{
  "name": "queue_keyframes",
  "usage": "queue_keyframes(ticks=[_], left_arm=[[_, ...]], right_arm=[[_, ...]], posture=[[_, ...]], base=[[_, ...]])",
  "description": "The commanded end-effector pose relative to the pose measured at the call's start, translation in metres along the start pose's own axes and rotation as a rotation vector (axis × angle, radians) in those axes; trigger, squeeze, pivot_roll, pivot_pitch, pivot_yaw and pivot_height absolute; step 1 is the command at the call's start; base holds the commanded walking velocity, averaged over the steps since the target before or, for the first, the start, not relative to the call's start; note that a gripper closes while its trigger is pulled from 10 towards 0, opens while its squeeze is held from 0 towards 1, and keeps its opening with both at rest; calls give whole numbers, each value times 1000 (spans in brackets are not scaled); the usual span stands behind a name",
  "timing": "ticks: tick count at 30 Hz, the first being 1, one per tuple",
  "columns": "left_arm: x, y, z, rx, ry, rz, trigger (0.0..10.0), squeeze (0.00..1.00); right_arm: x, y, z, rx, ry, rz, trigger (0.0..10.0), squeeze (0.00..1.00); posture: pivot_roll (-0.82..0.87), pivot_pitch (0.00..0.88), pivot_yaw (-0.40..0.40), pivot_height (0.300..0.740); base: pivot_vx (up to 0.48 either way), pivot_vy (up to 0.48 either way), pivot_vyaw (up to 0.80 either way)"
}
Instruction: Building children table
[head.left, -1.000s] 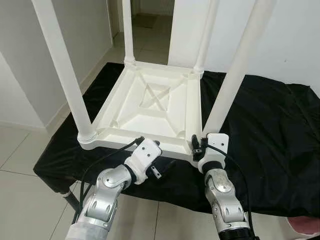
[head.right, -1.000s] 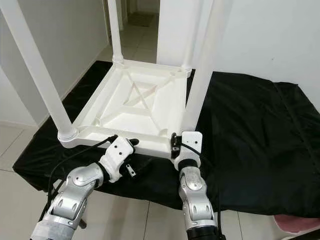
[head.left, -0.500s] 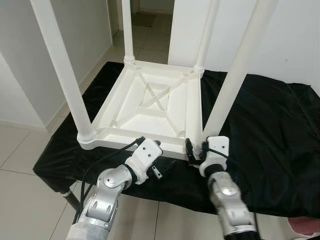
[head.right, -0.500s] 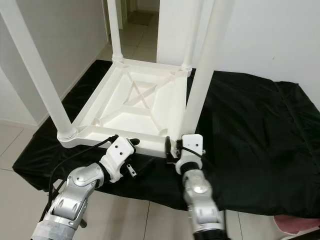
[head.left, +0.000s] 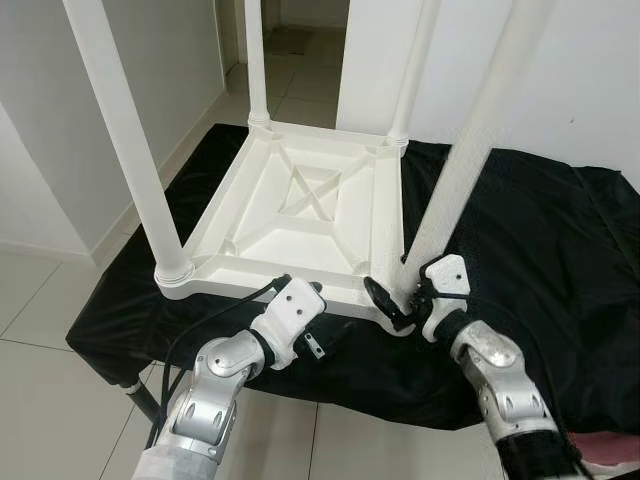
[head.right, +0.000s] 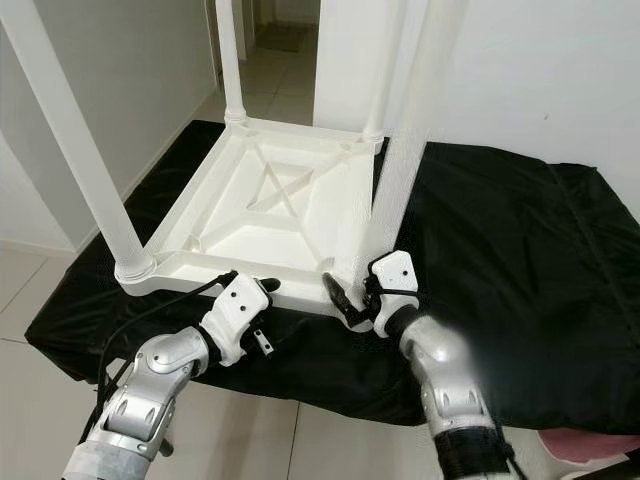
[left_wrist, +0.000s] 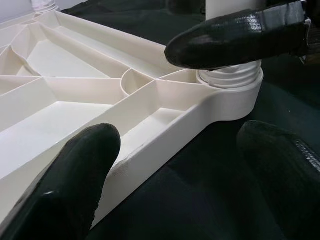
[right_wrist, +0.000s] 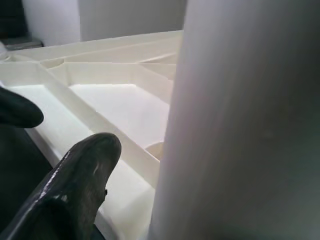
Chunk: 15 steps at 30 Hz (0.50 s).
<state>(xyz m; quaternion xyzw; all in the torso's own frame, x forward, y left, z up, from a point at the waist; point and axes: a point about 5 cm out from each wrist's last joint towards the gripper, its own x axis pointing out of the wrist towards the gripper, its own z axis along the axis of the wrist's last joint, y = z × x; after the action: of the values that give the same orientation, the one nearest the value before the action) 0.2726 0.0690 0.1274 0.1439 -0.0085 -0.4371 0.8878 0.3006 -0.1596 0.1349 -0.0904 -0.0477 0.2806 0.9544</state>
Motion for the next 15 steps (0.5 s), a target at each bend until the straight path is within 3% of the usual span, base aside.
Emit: queue_keyframes(ticks=[1,2,15], left_arm=[[1,5,-2,7,10,115,10000,0],[0,5,-2,8,11,115,10000,0],[0,10,-1,15,15,132,10000,0]], right_arm=[[2,2,-2,3,6,26,6157,0],[2,1,-2,-3,7,40,0,0],[-8,-10,-12,28,38,63,0,0]], posture=[[-3,0,-16,740],[-1,0,-17,740],[-2,0,-10,740]], base=[[0,0,0],[0,0,0],[0,0,0]])
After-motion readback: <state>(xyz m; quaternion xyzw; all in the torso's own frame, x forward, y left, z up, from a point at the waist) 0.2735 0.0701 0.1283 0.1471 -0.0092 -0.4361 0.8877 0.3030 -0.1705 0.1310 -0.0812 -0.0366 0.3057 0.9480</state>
